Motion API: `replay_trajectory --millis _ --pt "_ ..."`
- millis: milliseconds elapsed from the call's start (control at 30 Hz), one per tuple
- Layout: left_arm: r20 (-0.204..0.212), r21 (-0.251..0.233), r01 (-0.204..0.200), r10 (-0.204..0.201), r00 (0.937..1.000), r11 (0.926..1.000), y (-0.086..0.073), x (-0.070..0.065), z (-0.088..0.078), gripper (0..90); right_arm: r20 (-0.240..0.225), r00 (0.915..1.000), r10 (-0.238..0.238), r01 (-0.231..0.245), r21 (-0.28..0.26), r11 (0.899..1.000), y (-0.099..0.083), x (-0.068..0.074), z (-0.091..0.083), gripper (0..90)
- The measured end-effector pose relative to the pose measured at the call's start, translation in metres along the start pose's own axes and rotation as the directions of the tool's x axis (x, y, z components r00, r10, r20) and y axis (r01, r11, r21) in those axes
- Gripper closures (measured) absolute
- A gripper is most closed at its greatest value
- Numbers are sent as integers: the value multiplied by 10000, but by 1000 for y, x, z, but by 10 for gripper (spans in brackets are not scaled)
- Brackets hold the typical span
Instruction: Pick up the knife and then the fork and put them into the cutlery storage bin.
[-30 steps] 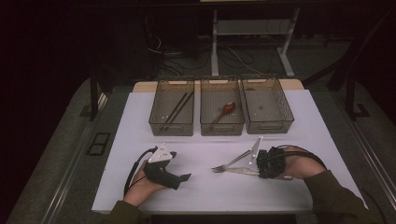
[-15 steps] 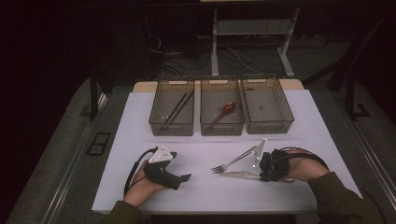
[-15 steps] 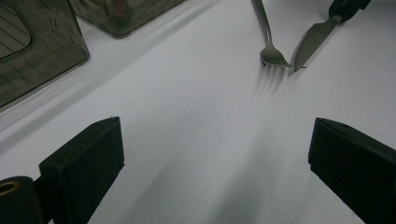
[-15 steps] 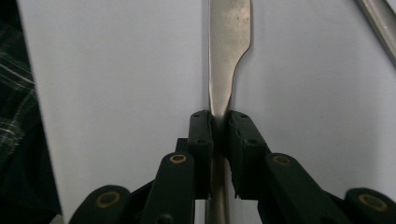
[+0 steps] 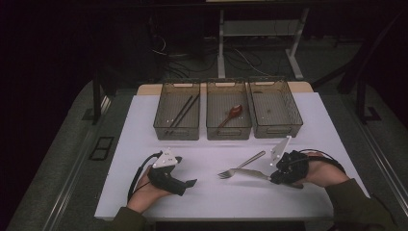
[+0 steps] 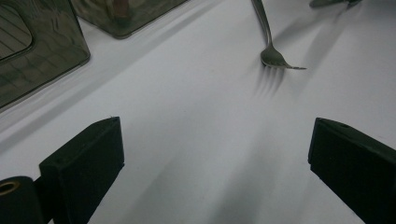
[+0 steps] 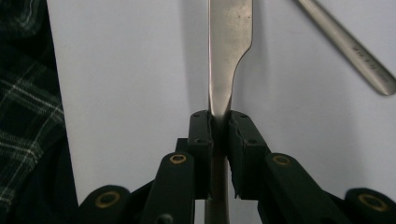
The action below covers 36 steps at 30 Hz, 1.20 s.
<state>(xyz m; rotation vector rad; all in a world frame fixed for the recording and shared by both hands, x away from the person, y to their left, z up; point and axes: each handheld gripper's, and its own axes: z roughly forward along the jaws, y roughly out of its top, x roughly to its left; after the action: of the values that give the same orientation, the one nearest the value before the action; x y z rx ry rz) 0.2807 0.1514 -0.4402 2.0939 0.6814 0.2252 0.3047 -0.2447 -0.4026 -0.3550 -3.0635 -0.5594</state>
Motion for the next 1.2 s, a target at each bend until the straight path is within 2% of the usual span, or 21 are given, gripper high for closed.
replay_trajectory --millis 100,267,400,467,567,667,733,833,1033,1200 --pt "7 -1 -17 17 10000 10000 0 0 0 26 104 9996 279 -274 -490 9984 -4 -5 -3 787" --pt "80 -196 81 -79 9999 9998 0 -1 0 24 312 9953 918 -874 -1212 9888 -12 -12 -8 788" --pt "-1 -324 205 -205 9998 9993 0 0 -3 22 455 9877 1496 -1405 -1612 9769 -16 -17 -10 787" --pt "-13 -444 296 -297 9996 9986 0 1 -5 21 447 9799 1942 -1828 -1862 9654 -17 -18 -11 788" --pt "-16 -587 392 -394 9992 9975 1 0 -7 21 580 9731 2231 -2069 -2073 9562 -20 -21 -13 788" --pt "-32 -641 450 -453 9990 9969 -1 -1 -9 21 721 9592 2732 -2504 -2316 9400 -22 -23 -15 788" --pt "-67 -686 550 -556 9984 9961 -2 -2 -11 20 748 9465 3138 -2861 -2547 9237 -23 -24 -18 788" --pt "-139 -860 693 -707 9974 9939 -3 -1 -13 18 840 9338 3479 -3119 -2854 9062 -26 -27 -21 789" --pt "-268 -882 579 -604 9978 9944 -3 0 -14 16 959 9054 4135 -3576 -3528 8647 -32 -31 -27 791" --pt "-266 -875 539 -564 9981 9947 -3 0 -14 14 953 8935 4388 -3785 -3657 8503 -35 -34 -26 793"
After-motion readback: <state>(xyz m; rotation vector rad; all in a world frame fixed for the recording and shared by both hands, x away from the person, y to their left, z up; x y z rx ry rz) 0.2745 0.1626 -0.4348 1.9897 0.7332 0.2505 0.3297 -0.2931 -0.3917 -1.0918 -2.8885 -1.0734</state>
